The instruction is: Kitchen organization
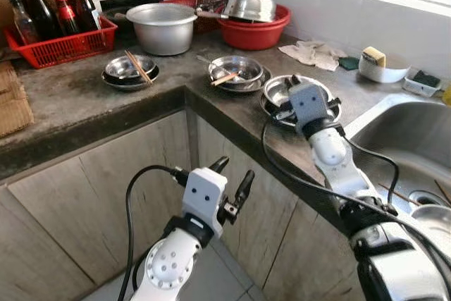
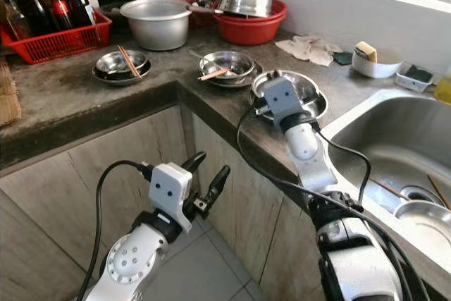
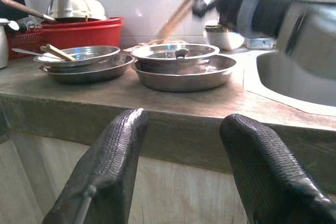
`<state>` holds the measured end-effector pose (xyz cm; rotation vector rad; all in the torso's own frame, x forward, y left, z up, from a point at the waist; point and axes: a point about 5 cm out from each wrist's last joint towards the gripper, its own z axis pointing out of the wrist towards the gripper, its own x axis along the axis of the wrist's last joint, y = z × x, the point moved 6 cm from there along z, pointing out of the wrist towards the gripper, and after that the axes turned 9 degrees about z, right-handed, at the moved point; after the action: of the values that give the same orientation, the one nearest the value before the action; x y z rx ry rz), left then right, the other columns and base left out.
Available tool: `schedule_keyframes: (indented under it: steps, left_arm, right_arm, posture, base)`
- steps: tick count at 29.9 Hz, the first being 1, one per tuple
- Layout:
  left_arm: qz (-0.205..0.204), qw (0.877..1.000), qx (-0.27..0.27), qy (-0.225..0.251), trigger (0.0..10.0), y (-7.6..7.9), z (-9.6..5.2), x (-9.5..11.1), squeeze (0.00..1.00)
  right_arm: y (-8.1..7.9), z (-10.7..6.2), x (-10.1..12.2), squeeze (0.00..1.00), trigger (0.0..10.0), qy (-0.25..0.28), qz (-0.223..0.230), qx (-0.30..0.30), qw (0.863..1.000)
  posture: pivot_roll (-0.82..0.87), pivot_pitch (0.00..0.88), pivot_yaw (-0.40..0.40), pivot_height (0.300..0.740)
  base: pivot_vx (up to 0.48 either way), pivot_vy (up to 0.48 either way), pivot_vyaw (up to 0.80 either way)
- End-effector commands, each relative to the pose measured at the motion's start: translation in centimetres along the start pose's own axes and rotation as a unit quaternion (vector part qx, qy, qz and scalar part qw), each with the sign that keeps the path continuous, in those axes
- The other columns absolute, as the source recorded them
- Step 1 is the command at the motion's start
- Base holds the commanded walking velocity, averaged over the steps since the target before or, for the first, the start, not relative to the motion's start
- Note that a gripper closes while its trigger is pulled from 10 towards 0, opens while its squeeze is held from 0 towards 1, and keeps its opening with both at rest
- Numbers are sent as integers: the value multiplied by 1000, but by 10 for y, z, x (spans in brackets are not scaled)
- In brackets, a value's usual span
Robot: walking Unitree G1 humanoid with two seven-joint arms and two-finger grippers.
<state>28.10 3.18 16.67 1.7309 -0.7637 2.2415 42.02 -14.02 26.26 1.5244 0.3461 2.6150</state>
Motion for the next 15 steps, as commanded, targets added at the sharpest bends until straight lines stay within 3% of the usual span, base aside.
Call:
schedule_keyframes:
  steps: [1, 4, 5, 8, 10, 12, 14, 15]
  left_arm:
    - [7, 1000, 0, -1, 10000, -1, 1, 0, 0]
    - [7, 1000, 1, 0, 10000, -1, 2, 0, 0]
    - [7, 1000, 2, -1, 10000, -3, 3, -1, 0]
    - [6, 1000, 3, -2, 10000, -4, 4, -1, 0]
    - [4, 1000, 4, -4, 10000, -6, 5, -3, 0]
    - [4, 1000, 4, -4, 10000, -6, 5, -3, 0]
    - [0, 1000, 3, -6, 10000, -8, 5, -5, 0]
    - [0, 1000, 3, -6, 10000, -8, 5, -5, 0]
  right_arm:
    - [8, -1, 19, 0, 0, 30, 24, -28, 999]
    - [7, -6, 27, 0, 0, 40, 34, -35, 998]
    - [6, -18, 37, 0, 10000, 51, 46, -47, 997]
    - [7, -29, 45, 0, 10000, 58, 54, -56, 995]
    - [11, -51, 51, 0, 10000, 57, 58, -75, 994]
    - [11, -51, 51, 0, 10000, 57, 58, -75, 994]
    - [18, -74, 47, 0, 10000, 36, 58, -102, 992]
    - [18, -74, 47, 0, 10000, 36, 58, -102, 992]
  posture:
    - [35, 0, -51, 740]
    - [31, 0, -50, 740]
    - [24, 0, -41, 740]
    - [21, 0, -40, 740]
    - [11, 0, -30, 740]
    - [11, 0, -30, 740]
    - [-3, 0, -14, 740]
    - [-3, 0, -14, 740]
  base:
    - [0, 0, 0]
    - [0, 0, 0]
    - [0, 0, 0]
    - [0, 0, 0]
    - [0, 0, 0]
    - [0, 0, 0]
    - [0, 0, 0]
    - [0, 0, 0]
